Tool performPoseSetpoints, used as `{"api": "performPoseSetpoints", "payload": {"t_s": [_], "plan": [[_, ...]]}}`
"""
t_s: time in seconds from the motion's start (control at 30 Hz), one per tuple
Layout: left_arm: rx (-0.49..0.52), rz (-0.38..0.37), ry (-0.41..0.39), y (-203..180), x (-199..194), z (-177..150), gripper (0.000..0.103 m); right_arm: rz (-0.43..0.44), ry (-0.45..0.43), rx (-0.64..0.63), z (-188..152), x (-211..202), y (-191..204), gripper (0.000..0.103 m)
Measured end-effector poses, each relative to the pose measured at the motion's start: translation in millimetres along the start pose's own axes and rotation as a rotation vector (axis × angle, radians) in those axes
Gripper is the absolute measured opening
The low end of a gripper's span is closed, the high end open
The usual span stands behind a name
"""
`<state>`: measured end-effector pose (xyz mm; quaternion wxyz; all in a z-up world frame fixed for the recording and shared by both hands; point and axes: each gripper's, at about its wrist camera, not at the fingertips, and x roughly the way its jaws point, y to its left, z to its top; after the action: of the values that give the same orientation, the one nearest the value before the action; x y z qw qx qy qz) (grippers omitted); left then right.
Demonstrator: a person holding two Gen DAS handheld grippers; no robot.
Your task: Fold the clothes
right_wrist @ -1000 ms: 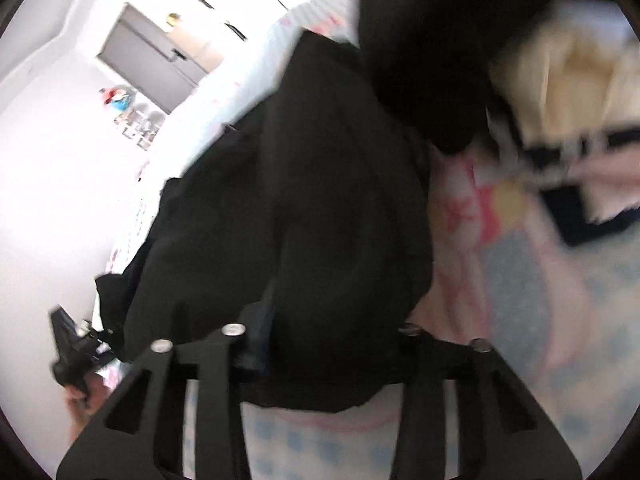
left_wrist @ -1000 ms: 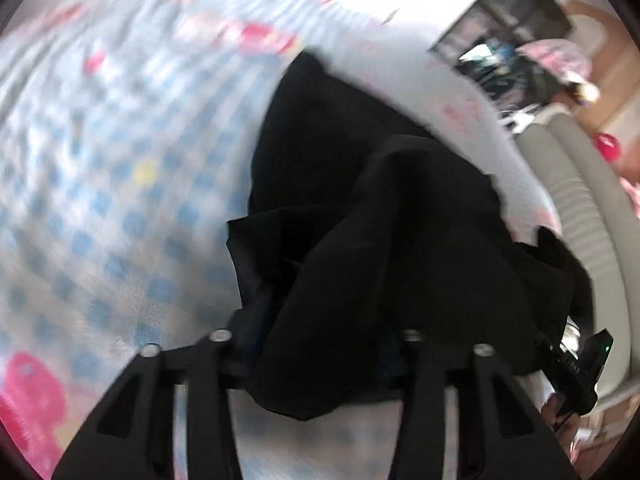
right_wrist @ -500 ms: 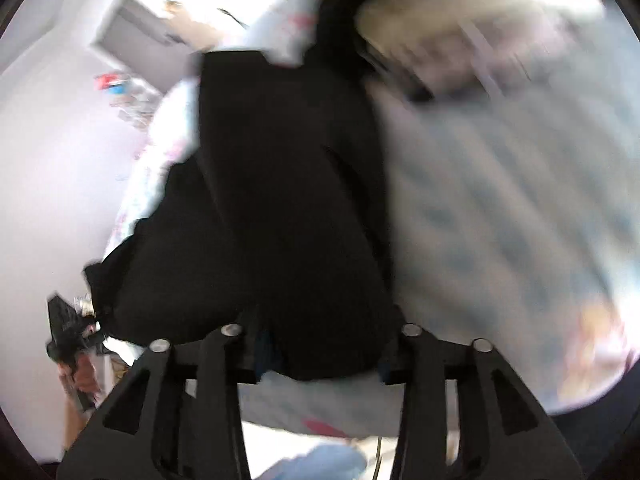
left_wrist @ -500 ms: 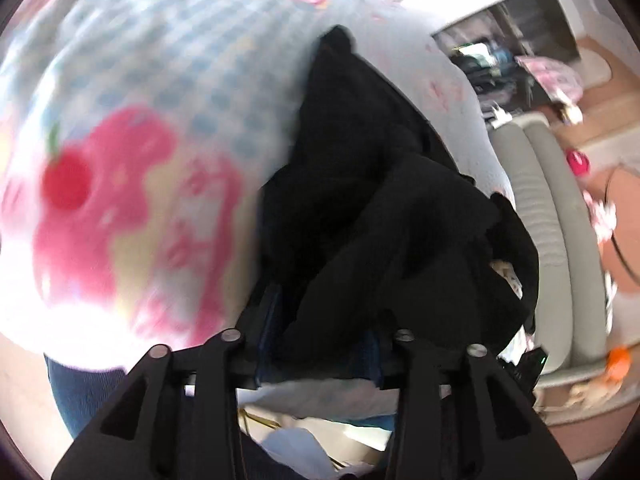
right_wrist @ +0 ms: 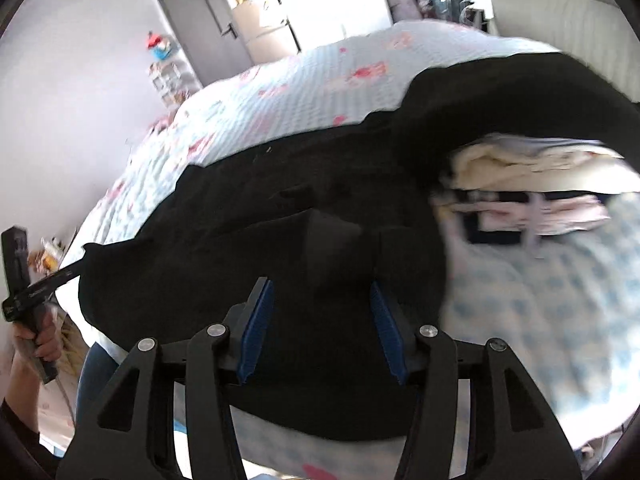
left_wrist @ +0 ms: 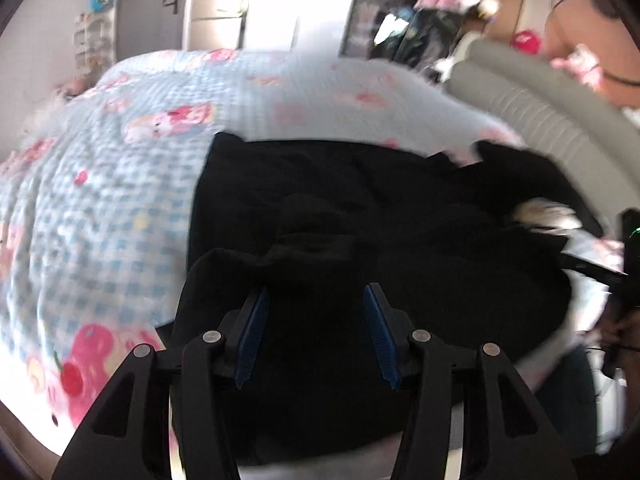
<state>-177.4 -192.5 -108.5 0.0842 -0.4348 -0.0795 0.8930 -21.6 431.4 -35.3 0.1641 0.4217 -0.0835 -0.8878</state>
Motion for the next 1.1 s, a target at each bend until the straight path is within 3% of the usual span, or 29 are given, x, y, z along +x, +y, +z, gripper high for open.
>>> {"api": "performPoseSetpoints", "payload": {"t_s": [0.1, 0.17, 0.23, 0.4, 0.43, 0.47, 0.5, 0.57, 0.63, 0.87, 1.1], "plan": [[-0.208, 0.006, 0.142, 48.4, 46.8, -5.4, 0.043, -0.068, 0.056, 0.0, -1.1, 25.5, -3.2, 0.054], [-0.296, -0.048, 0.143, 70.9, 56.3, -10.4, 0.035, -0.101, 0.109, 0.024, -9.0, 42.6, -14.4, 0.046], [-0.275, -0.043, 0.137, 71.2, 55.8, -12.1, 0.032, -0.123, 0.119, 0.024, -17.2, 54.9, -20.6, 0.038], [-0.218, -0.004, 0.147, 60.4, 48.7, -9.3, 0.031, -0.146, 0.1, 0.051, -21.6, 47.0, -30.8, 0.035], [-0.203, 0.021, 0.147, 54.2, 43.0, -3.7, 0.034, -0.146, 0.095, 0.079, -18.7, 40.7, -34.2, 0.035], [-0.171, 0.049, 0.134, 45.4, 36.0, 0.3, 0.045, -0.145, 0.09, 0.107, -15.9, 34.5, -37.5, 0.036], [-0.123, 0.086, 0.103, 32.5, 29.4, 3.3, 0.051, -0.159, 0.076, 0.114, -11.6, 24.2, -36.0, 0.043], [-0.02, 0.167, 0.034, 3.4, 17.9, 9.5, 0.055, -0.259, 0.043, 0.027, -3.4, 4.5, -16.8, 0.051], [0.051, 0.192, -0.001, -24.6, 11.0, 10.1, 0.057, -0.335, 0.013, -0.09, 2.3, -10.0, 11.5, 0.052], [0.122, 0.207, 0.037, -91.0, 20.2, 1.3, 0.061, -0.083, 0.018, -0.116, 0.9, -5.4, 76.7, 0.062], [0.105, 0.177, 0.086, -123.5, 41.2, -13.3, 0.061, -0.019, 0.123, -0.097, -31.0, 24.8, 101.5, 0.064]]}}
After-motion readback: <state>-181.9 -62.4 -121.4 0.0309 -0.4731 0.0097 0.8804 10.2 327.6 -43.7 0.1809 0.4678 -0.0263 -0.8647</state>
